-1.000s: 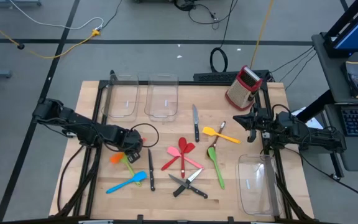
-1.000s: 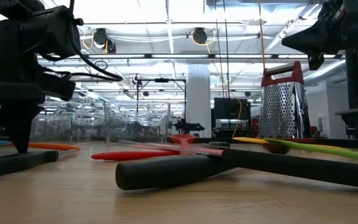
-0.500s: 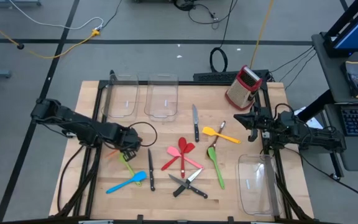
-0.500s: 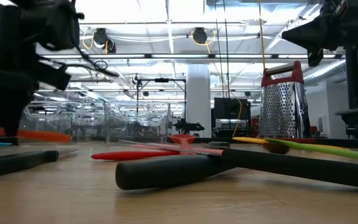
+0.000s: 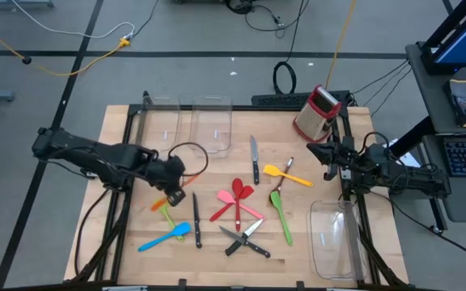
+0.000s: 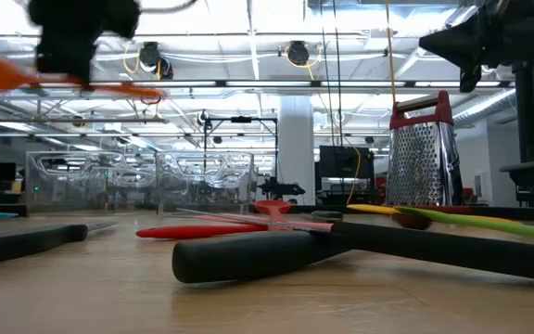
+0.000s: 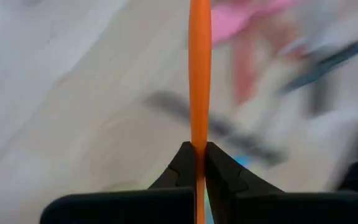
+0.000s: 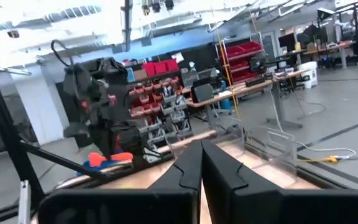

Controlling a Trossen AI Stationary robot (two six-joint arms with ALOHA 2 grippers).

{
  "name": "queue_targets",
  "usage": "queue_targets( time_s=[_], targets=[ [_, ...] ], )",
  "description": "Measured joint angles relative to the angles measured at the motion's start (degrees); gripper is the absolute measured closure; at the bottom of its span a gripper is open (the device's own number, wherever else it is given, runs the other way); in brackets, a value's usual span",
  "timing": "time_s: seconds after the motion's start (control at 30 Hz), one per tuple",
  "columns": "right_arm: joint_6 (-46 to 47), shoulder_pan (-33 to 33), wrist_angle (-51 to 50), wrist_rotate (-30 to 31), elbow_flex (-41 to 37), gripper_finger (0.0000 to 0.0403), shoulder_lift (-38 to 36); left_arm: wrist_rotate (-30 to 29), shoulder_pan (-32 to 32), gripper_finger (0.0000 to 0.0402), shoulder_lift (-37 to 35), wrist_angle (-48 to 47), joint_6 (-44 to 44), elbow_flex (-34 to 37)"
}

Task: Pick & Place Kitchen Items
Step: Put the orange spatula into the bottom transparent bin

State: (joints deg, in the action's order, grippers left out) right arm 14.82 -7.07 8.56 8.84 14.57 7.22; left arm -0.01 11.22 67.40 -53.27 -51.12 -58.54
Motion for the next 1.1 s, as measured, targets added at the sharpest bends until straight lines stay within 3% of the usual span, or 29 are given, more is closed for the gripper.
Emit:
queue_targets(
  time_s=[0.3,0.47,0.7,0.9,1.1],
  targets=[
    [3.41,0.07,0.49,-4.64,0.0,0.0403,1.94,0.11,0.0,0.04,0.09,27.0,-4.55,-3.6],
    [5.69,0.04,7.4,-10.83,0.0,0.0403,5.72,0.8,-0.04,0.04,2.4,34.28,-11.22,-3.59],
    [5.42,0.07,32.59,-26.43,0.0,0.0403,17.65,6.03,-0.04,0.04,9.45,46.58,-20.34,-3.57],
    [3.74,2.07,46.7,-27.84,0.73,0.0403,28.87,7.58,-0.04,0.0401,14.35,58.19,-26.65,-3.57],
    [-9.64,8.38,47.71,-28.61,8.96,0.0403,38.73,6.17,-0.04,0.0401,15.63,62.7,-32.79,-3.57]
  ],
)
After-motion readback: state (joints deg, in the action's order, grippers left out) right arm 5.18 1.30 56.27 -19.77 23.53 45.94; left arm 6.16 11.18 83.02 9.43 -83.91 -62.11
